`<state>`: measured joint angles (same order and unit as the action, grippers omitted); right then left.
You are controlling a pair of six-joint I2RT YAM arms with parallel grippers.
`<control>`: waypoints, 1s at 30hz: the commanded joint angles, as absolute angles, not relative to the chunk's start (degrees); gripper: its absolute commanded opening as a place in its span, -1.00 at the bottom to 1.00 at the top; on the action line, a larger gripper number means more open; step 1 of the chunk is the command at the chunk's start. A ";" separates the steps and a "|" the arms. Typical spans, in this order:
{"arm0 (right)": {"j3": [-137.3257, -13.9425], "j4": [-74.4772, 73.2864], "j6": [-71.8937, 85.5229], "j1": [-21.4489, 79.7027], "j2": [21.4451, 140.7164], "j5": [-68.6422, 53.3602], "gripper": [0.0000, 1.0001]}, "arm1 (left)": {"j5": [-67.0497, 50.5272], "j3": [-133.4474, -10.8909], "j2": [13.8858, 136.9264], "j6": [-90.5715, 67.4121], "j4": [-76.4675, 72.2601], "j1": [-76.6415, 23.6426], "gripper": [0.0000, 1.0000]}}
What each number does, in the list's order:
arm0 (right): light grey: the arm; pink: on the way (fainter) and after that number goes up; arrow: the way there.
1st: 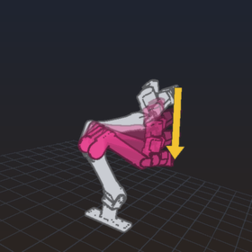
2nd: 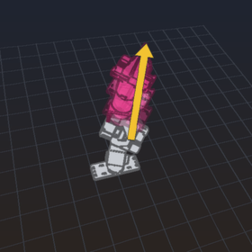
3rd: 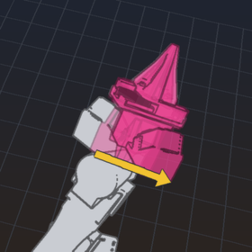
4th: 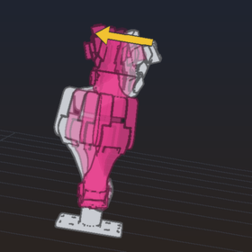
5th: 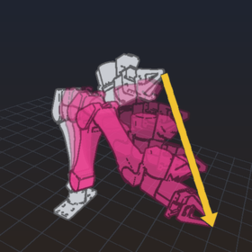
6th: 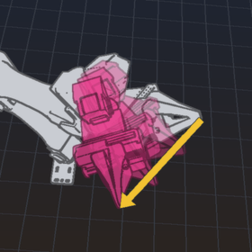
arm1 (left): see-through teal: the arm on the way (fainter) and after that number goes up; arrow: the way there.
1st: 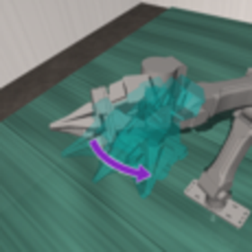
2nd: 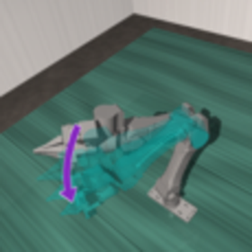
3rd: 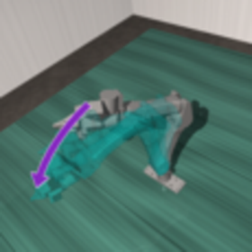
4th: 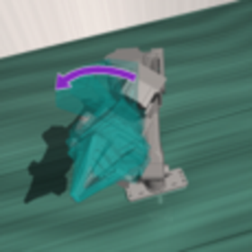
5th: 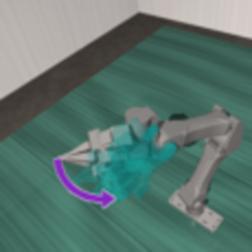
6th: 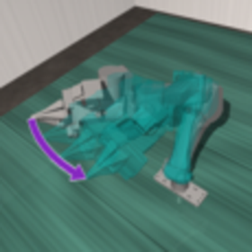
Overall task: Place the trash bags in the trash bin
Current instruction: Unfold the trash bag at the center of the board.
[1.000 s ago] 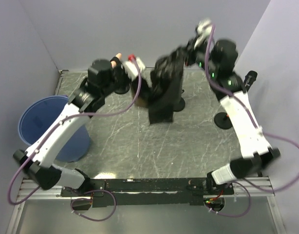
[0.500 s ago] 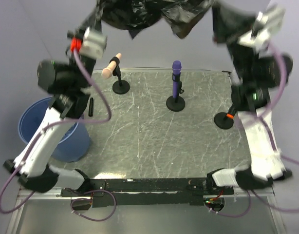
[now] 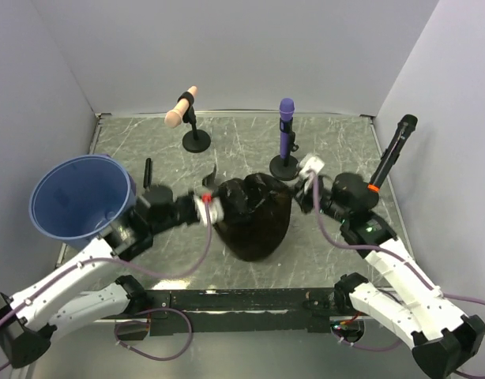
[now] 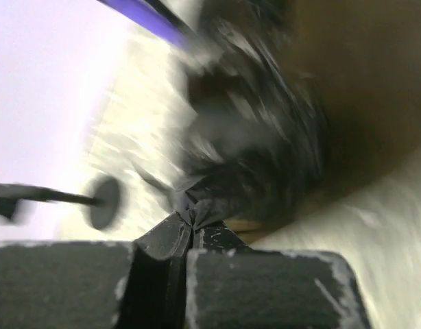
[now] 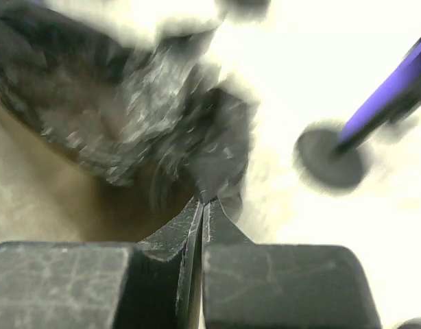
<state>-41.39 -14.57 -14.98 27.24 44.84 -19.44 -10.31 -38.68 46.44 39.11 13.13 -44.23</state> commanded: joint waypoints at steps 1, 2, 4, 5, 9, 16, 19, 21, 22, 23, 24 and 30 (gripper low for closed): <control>-53.15 -7.83 -10.82 27.34 48.15 -16.80 -1.00 | -3.18 -54.64 53.68 25.59 12.21 -44.12 -0.99; -55.35 -7.56 -9.24 26.81 50.34 -15.74 -1.00 | -1.34 -56.32 55.18 24.62 11.61 -44.03 -0.99; -61.58 -7.56 -7.13 24.71 55.78 -14.86 -1.00 | 1.74 -59.75 57.65 24.08 8.11 -43.68 -0.99; -65.87 -7.82 -6.42 23.13 59.29 -13.98 -1.00 | 2.89 -61.68 59.40 24.43 6.87 -43.33 -0.99; -85.82 -8.79 -4.05 18.73 73.27 -12.83 -1.00 | 6.41 -76.51 68.88 26.71 6.77 -39.65 -0.99; -119.93 1.91 -10.27 17.93 85.60 -16.78 -1.00 | 7.74 -106.92 82.25 38.38 -6.92 -36.56 -0.99; -129.43 8.07 -12.74 18.02 87.36 -19.07 -1.00 | 5.46 -117.21 85.95 43.31 -14.30 -36.74 -0.99; -133.66 10.19 -14.23 18.37 87.72 -19.86 -1.00 | 3.35 -120.57 87.10 46.48 -17.82 -37.35 -0.99; -133.86 11.07 -15.11 18.46 87.28 -20.82 -1.00 | 2.30 -120.59 87.01 48.06 -19.32 -37.70 -0.99; -132.20 11.86 -16.42 18.63 85.88 -21.87 -1.00 | 1.24 -119.11 86.23 50.25 -20.21 -38.23 -0.99; -127.92 12.91 -18.09 19.15 83.96 -22.75 -1.00 | 0.53 -115.61 85.00 51.58 -22.48 -38.75 -0.99; -74.04 13.03 -25.82 24.16 62.00 -22.24 -1.00 | -6.04 -67.78 67.01 51.06 -19.55 -41.13 -0.99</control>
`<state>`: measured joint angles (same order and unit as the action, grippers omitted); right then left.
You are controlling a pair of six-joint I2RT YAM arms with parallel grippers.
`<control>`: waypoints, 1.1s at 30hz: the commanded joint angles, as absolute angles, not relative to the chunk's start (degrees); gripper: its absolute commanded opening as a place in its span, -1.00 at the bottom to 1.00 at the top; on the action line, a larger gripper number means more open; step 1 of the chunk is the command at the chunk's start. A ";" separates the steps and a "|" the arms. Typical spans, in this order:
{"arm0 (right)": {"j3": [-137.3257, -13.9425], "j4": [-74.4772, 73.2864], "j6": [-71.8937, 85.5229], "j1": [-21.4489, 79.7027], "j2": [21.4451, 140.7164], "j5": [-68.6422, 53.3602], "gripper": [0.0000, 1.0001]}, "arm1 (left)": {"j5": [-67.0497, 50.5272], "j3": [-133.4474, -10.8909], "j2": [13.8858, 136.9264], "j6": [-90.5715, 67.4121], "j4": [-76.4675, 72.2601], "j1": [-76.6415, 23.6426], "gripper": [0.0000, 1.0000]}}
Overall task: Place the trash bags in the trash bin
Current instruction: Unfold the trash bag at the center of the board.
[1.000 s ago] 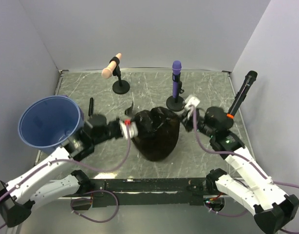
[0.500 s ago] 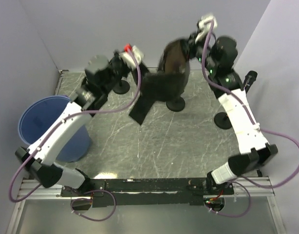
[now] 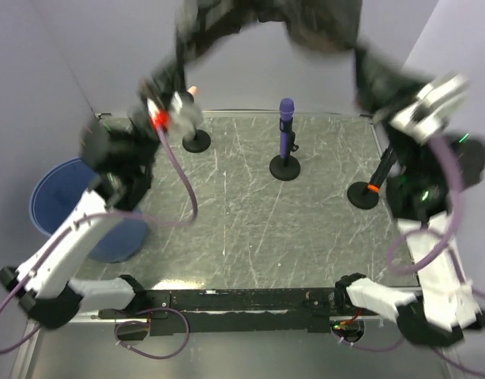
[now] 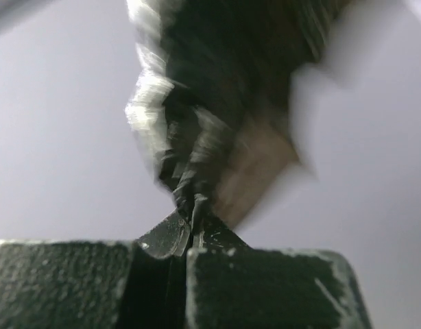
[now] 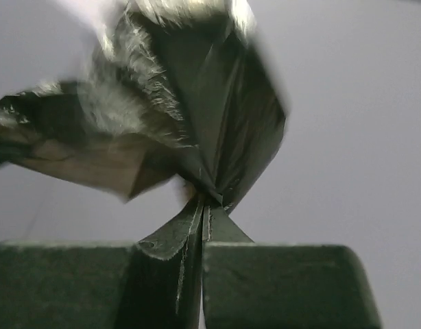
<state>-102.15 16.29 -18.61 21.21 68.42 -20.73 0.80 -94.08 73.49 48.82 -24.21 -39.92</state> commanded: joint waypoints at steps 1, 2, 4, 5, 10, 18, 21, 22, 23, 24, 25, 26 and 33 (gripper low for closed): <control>-58.95 7.44 -28.80 25.91 58.66 -22.76 -1.00 | -8.85 -59.06 63.06 53.41 -14.99 -41.39 -0.99; -49.06 0.42 -31.96 27.75 55.93 -23.63 -1.00 | -12.88 -49.23 59.36 59.44 -6.85 -42.09 -0.99; -37.75 -10.86 -33.92 29.26 48.12 -26.61 -1.00 | -14.33 -33.30 48.49 81.02 6.98 -43.67 -0.99; -35.53 -13.51 -32.88 29.35 42.86 -28.20 -1.00 | -14.24 -27.92 42.95 80.60 5.46 -43.77 -0.99; -39.79 -15.81 -27.43 30.15 35.32 -26.20 -1.00 | -17.66 -29.50 33.56 71.30 12.88 -43.86 -0.99; -54.56 -8.54 -16.10 29.71 50.26 -17.95 -1.00 | -4.16 -47.36 48.59 48.45 13.56 -43.68 -0.99; -66.67 -7.82 -15.21 28.04 58.59 -14.34 -1.00 | -0.18 -53.41 53.24 46.14 6.26 -41.76 -0.99; -72.02 -7.82 -15.47 27.25 62.10 -13.02 -1.00 | -0.18 -57.27 55.87 46.14 4.94 -40.53 -0.99; -77.20 -7.65 -15.64 26.38 65.18 -11.79 -1.00 | 2.61 -61.92 58.60 46.14 3.70 -39.82 -0.99; -83.69 -7.30 -16.25 25.58 68.69 -11.08 -1.00 | 4.38 -66.31 61.93 46.23 2.56 -39.12 -0.99; -90.72 -6.60 -17.30 24.97 71.69 -9.86 -1.00 | 5.87 -71.93 64.92 46.49 1.07 -38.59 -0.99; -96.79 -5.72 -18.10 24.44 74.94 -9.06 -1.00 | 7.45 -77.03 68.17 47.28 0.45 -38.32 -0.99; -131.74 6.21 -26.62 23.64 87.28 -13.87 -1.00 | 6.43 -110.71 82.87 57.30 -18.17 -38.41 -0.99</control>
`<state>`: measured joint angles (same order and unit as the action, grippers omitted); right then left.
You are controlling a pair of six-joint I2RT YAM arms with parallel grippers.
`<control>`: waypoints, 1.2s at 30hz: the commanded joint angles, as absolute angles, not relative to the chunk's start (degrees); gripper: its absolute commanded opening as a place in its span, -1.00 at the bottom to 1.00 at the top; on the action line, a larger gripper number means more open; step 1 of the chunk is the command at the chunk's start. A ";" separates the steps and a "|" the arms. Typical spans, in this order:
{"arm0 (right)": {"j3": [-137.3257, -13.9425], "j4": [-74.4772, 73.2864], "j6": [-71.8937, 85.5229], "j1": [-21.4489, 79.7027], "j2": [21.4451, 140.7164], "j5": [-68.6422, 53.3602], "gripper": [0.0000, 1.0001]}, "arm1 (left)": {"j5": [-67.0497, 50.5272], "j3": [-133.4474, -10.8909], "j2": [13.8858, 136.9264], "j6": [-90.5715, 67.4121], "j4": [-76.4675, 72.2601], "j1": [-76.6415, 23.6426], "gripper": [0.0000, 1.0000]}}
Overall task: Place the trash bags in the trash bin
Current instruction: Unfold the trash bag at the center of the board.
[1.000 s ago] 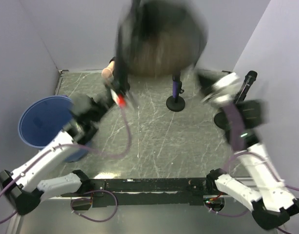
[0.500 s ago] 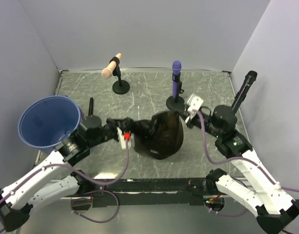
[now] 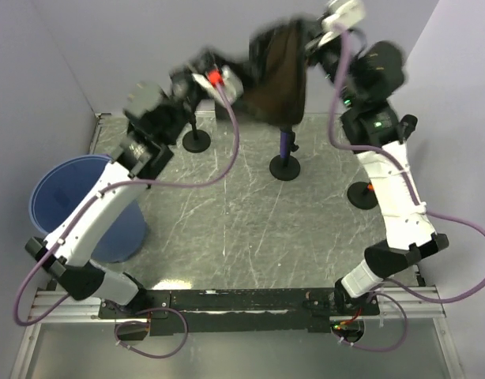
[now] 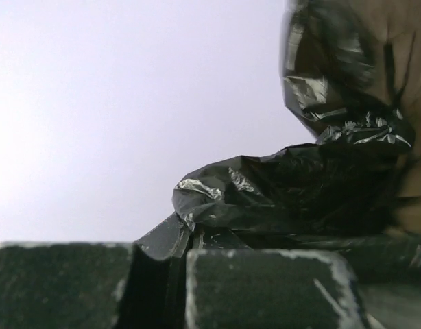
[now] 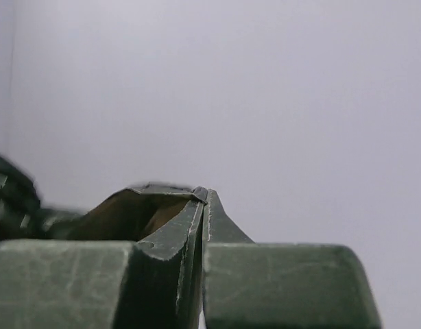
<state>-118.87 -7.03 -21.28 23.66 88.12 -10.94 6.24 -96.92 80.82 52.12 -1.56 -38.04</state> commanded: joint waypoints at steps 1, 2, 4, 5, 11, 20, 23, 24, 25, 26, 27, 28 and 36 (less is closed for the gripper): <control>-130.96 8.68 -27.15 23.82 85.97 -15.54 -1.00 | 5.20 -112.13 83.66 58.26 -20.72 -38.41 -0.99; -128.00 11.92 -28.29 23.91 84.48 -17.82 -1.00 | 4.32 -112.32 83.93 58.79 -23.44 -38.50 -0.99; -114.88 15.02 -30.57 24.87 78.61 -19.77 -1.00 | 2.64 -107.00 82.02 58.45 -27.14 -38.67 -0.99; -105.91 15.90 -31.63 25.40 75.62 -19.95 -1.00 | 2.90 -100.79 80.09 56.53 -28.72 -38.67 -0.99; -51.04 -13.91 -26.64 26.46 57.34 -20.36 -1.00 | -7.10 -48.33 57.80 54.55 12.14 -41.12 -0.99; -51.56 -26.44 -20.93 28.21 36.45 -31.99 -1.00 | -17.06 -39.96 30.66 57.50 19.77 -43.15 -0.99; -55.19 -25.59 -18.55 28.21 39.46 -31.82 -1.00 | -14.86 -47.26 36.37 52.31 23.72 -43.24 -0.99; -55.28 -24.27 -17.33 28.21 39.55 -31.12 -1.00 | -14.16 -48.76 37.78 50.64 24.08 -43.16 -0.99; -55.37 -22.95 -16.27 28.13 39.99 -30.33 -1.00 | -13.63 -50.08 38.58 49.15 24.17 -43.24 -0.94; -55.72 -21.98 -15.30 28.21 40.43 -29.37 -1.00 | -13.28 -51.05 38.76 48.09 23.91 -43.16 -0.73; -56.42 -21.71 -14.60 28.04 41.21 -28.92 -1.00 | -13.18 -51.59 38.76 46.77 23.73 -43.15 -0.21; -57.21 -21.45 -13.98 27.86 42.00 -28.13 -1.00 | -13.18 -52.29 38.50 45.97 23.73 -43.15 0.23; -67.05 -17.93 -12.48 25.76 48.51 -19.87 -1.00 | -6.79 -78.36 45.34 27.62 39.61 -43.07 0.99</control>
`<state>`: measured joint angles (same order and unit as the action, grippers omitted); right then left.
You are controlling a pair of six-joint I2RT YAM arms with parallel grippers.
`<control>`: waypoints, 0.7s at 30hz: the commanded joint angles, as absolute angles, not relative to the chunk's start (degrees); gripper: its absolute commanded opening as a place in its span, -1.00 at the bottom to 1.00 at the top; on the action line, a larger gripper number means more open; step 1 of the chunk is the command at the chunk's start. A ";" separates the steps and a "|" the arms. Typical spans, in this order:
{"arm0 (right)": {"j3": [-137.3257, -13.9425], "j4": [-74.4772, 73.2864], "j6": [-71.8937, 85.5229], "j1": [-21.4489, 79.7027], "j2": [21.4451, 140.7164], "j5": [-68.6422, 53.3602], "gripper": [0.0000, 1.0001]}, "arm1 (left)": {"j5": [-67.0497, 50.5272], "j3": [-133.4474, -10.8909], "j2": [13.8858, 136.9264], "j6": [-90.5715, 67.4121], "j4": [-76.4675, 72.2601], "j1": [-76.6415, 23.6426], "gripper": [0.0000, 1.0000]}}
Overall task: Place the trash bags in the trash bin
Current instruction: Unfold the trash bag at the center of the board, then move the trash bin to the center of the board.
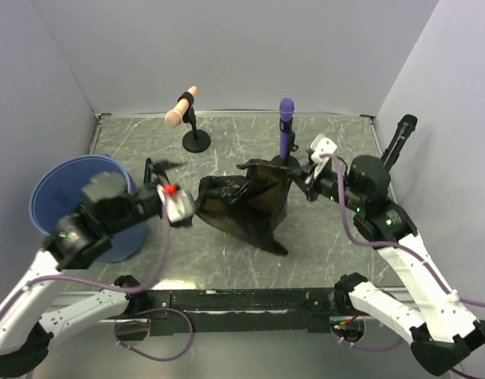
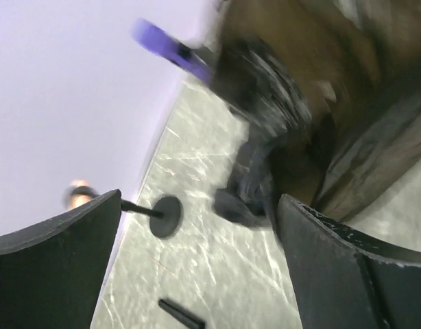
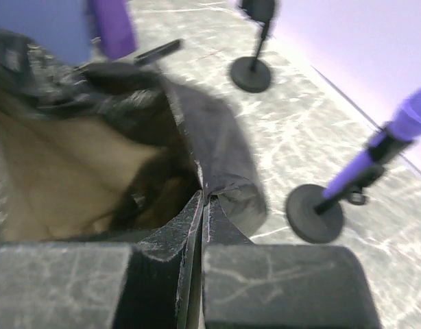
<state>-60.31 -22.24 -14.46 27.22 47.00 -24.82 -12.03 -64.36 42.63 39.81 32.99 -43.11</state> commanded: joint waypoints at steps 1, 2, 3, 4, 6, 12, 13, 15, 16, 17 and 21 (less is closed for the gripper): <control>-68.28 -17.76 -12.48 25.40 49.30 -19.86 -1.00 | -3.37 -80.92 46.05 25.42 42.77 -42.81 0.94; -69.68 -17.75 -12.48 25.23 50.00 -20.04 -1.00 | -0.21 -82.34 46.32 23.83 45.41 -42.19 0.94; -70.74 -17.58 -12.48 25.14 50.44 -20.21 -1.00 | 4.09 -83.14 46.49 22.08 48.22 -41.67 0.94; -71.97 -17.40 -12.31 25.14 50.80 -20.30 -1.00 | 8.83 -83.23 46.67 20.23 50.78 -41.66 0.94; -73.30 -17.32 -11.60 24.96 51.41 -20.48 -1.00 | 15.27 -83.41 47.37 15.50 58.49 -41.40 0.94; -74.79 -18.46 -11.78 24.52 51.59 -20.74 -1.00 | 17.65 -81.92 48.17 8.62 71.45 -35.25 0.98; -74.62 -18.54 -11.86 24.52 51.59 -20.74 -1.00 | 18.80 -81.04 47.82 8.09 71.37 -34.11 0.96; -73.83 -17.76 -11.43 24.35 51.24 -20.65 -1.00 | 19.77 -79.20 47.02 8.09 70.58 -31.65 0.92; -73.48 -17.41 -11.16 24.26 50.98 -20.74 -1.00 | 19.69 -77.88 47.20 7.82 70.58 -30.68 0.91; -73.22 -16.97 -10.73 24.08 50.98 -20.83 -1.00 | 19.60 -76.39 47.63 7.39 70.40 -29.54 0.89; -74.35 -17.05 -10.28 23.73 51.50 -21.62 -1.00 | 17.67 -71.90 48.69 6.95 69.09 -25.32 0.52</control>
